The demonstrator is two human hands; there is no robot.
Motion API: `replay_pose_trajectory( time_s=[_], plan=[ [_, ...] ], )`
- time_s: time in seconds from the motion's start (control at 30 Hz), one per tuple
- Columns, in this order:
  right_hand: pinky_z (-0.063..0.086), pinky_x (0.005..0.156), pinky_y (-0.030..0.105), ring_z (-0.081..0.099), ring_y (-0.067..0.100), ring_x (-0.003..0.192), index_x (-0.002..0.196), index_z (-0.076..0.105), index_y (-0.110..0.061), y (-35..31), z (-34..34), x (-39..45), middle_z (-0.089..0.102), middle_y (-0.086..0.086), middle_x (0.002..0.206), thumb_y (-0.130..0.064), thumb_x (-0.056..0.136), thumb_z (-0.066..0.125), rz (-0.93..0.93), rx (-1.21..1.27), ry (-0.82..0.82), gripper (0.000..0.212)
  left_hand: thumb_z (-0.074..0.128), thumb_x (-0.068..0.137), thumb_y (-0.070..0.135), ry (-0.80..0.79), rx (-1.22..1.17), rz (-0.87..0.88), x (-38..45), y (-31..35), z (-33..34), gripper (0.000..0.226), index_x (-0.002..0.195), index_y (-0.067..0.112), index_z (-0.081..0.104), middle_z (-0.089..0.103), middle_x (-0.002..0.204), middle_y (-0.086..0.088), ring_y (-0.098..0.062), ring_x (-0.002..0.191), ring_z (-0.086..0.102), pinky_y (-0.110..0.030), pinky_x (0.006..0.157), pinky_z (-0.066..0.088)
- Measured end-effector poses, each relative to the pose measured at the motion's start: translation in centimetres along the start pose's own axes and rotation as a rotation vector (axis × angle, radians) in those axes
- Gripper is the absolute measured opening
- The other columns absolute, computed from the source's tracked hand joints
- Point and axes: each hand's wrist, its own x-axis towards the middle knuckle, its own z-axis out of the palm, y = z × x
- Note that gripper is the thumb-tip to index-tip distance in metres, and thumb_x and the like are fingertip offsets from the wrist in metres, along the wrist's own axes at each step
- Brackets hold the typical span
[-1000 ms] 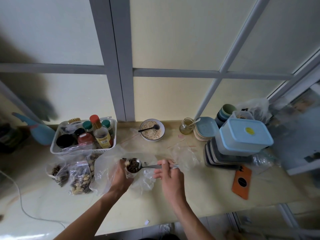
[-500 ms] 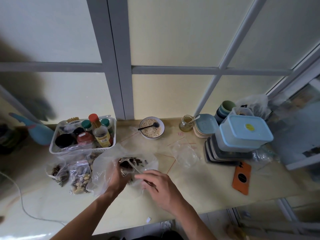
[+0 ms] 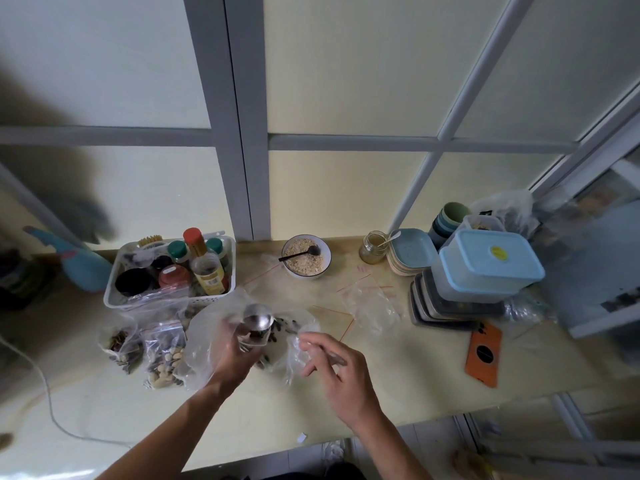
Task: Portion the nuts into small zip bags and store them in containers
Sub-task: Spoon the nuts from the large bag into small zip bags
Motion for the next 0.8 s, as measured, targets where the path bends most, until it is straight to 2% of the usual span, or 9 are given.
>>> replay_pose_trajectory(
  time_s=[0.1, 0.17, 0.23, 0.37, 0.5, 0.53, 0.6, 0.7, 0.8],
  plan=[
    [0.050, 0.065, 0.016, 0.072, 0.005, 0.074, 0.104, 0.068, -0.028, -0.2, 1.1, 0.2, 0.072, -0.017, 0.092, -0.022, 0.104, 0.052, 0.023, -0.062, 0.169, 0.017, 0.081, 0.054, 0.044, 0.037, -0.066, -0.076, 1.6, -2.7, 0.5, 0.065, 0.104, 0.016, 0.050, 0.052, 0.104, -0.011, -0.037, 0.089, 0.063, -0.054, 0.072, 0.057],
    [0.049, 0.064, 0.021, 0.066, 0.002, 0.077, 0.103, 0.063, -0.031, 0.5, 2.1, 0.6, 0.069, -0.016, 0.091, -0.028, 0.104, 0.049, -0.004, -0.253, 0.153, 0.014, 0.082, 0.055, 0.043, 0.042, -0.093, -0.099, 2.4, -4.2, 0.6, 0.064, 0.106, 0.018, 0.050, 0.054, 0.104, -0.013, -0.034, 0.089, 0.064, -0.051, 0.072, 0.059],
    [0.050, 0.068, 0.030, 0.062, 0.010, 0.082, 0.104, 0.058, -0.031, 1.3, 3.1, 1.3, 0.068, -0.011, 0.096, -0.031, 0.104, 0.044, 0.015, -0.388, 0.058, 0.014, 0.080, 0.059, 0.046, 0.024, -0.098, -0.135, 1.3, -2.2, 0.0, 0.061, 0.108, 0.026, 0.050, 0.060, 0.107, -0.013, -0.028, 0.090, 0.066, -0.043, 0.074, 0.058],
    [0.046, 0.071, 0.035, 0.059, 0.024, 0.086, 0.110, 0.053, -0.023, 3.0, 5.4, 2.6, 0.066, 0.004, 0.099, -0.031, 0.106, 0.039, 0.021, -0.483, -0.072, 0.017, 0.072, 0.073, 0.046, 0.002, -0.097, -0.151, 0.3, 0.1, -0.4, 0.057, 0.119, 0.020, 0.050, 0.060, 0.109, -0.008, -0.021, 0.090, 0.064, -0.027, 0.070, 0.046],
    [0.044, 0.075, 0.029, 0.060, 0.024, 0.089, 0.117, 0.059, -0.018, 4.5, 6.3, 3.3, 0.063, 0.005, 0.103, -0.030, 0.107, 0.035, 0.077, -0.524, 0.012, 0.028, 0.069, 0.064, 0.068, 0.118, -0.074, -0.145, 1.1, -1.3, -1.2, 0.065, 0.107, 0.022, 0.058, 0.060, 0.102, 0.001, -0.020, 0.096, 0.062, -0.034, 0.080, 0.050],
    [0.043, 0.074, 0.029, 0.061, 0.024, 0.090, 0.117, 0.059, -0.017, 4.6, 6.3, 3.3, 0.063, 0.005, 0.103, -0.030, 0.107, 0.033, 0.095, -0.532, 0.030, 0.031, 0.075, 0.070, 0.062, 0.141, -0.076, -0.128, 1.0, -1.1, -1.4, 0.056, 0.104, 0.020, 0.060, 0.061, 0.098, 0.000, -0.020, 0.094, 0.062, -0.033, 0.076, 0.050],
    [0.043, 0.074, 0.030, 0.061, 0.025, 0.091, 0.117, 0.057, -0.016, 4.6, 6.4, 3.5, 0.065, 0.006, 0.104, -0.028, 0.108, 0.033, 0.139, -0.551, 0.030, 0.029, 0.079, 0.080, 0.034, 0.211, -0.089, -0.142, -0.2, 0.6, -1.8, 0.034, 0.099, 0.016, 0.059, 0.058, 0.092, 0.000, -0.015, 0.085, 0.057, -0.026, 0.064, 0.044],
    [0.037, 0.070, 0.029, 0.061, 0.026, 0.093, 0.116, 0.055, -0.014, 4.4, 6.4, 4.3, 0.066, 0.006, 0.106, -0.028, 0.109, 0.031, 0.169, -0.589, 0.016, 0.028, 0.078, 0.076, 0.027, 0.259, -0.101, -0.120, -1.2, 1.9, -1.9, 0.033, 0.097, 0.014, 0.057, 0.056, 0.090, -0.003, -0.007, 0.076, 0.053, -0.018, 0.057, 0.039],
    [0.034, 0.069, 0.027, 0.064, 0.025, 0.096, 0.118, 0.054, -0.012, 3.3, 6.7, 5.2, 0.067, 0.006, 0.108, -0.028, 0.110, 0.026, 0.166, -0.660, -0.029, 0.033, 0.067, 0.090, 0.000, 0.200, -0.088, -0.064, -0.7, 2.5, -2.0, 0.017, 0.101, 0.002, 0.054, 0.058, 0.090, -0.021, -0.007, 0.070, 0.061, -0.012, 0.052, 0.045]
  ],
)
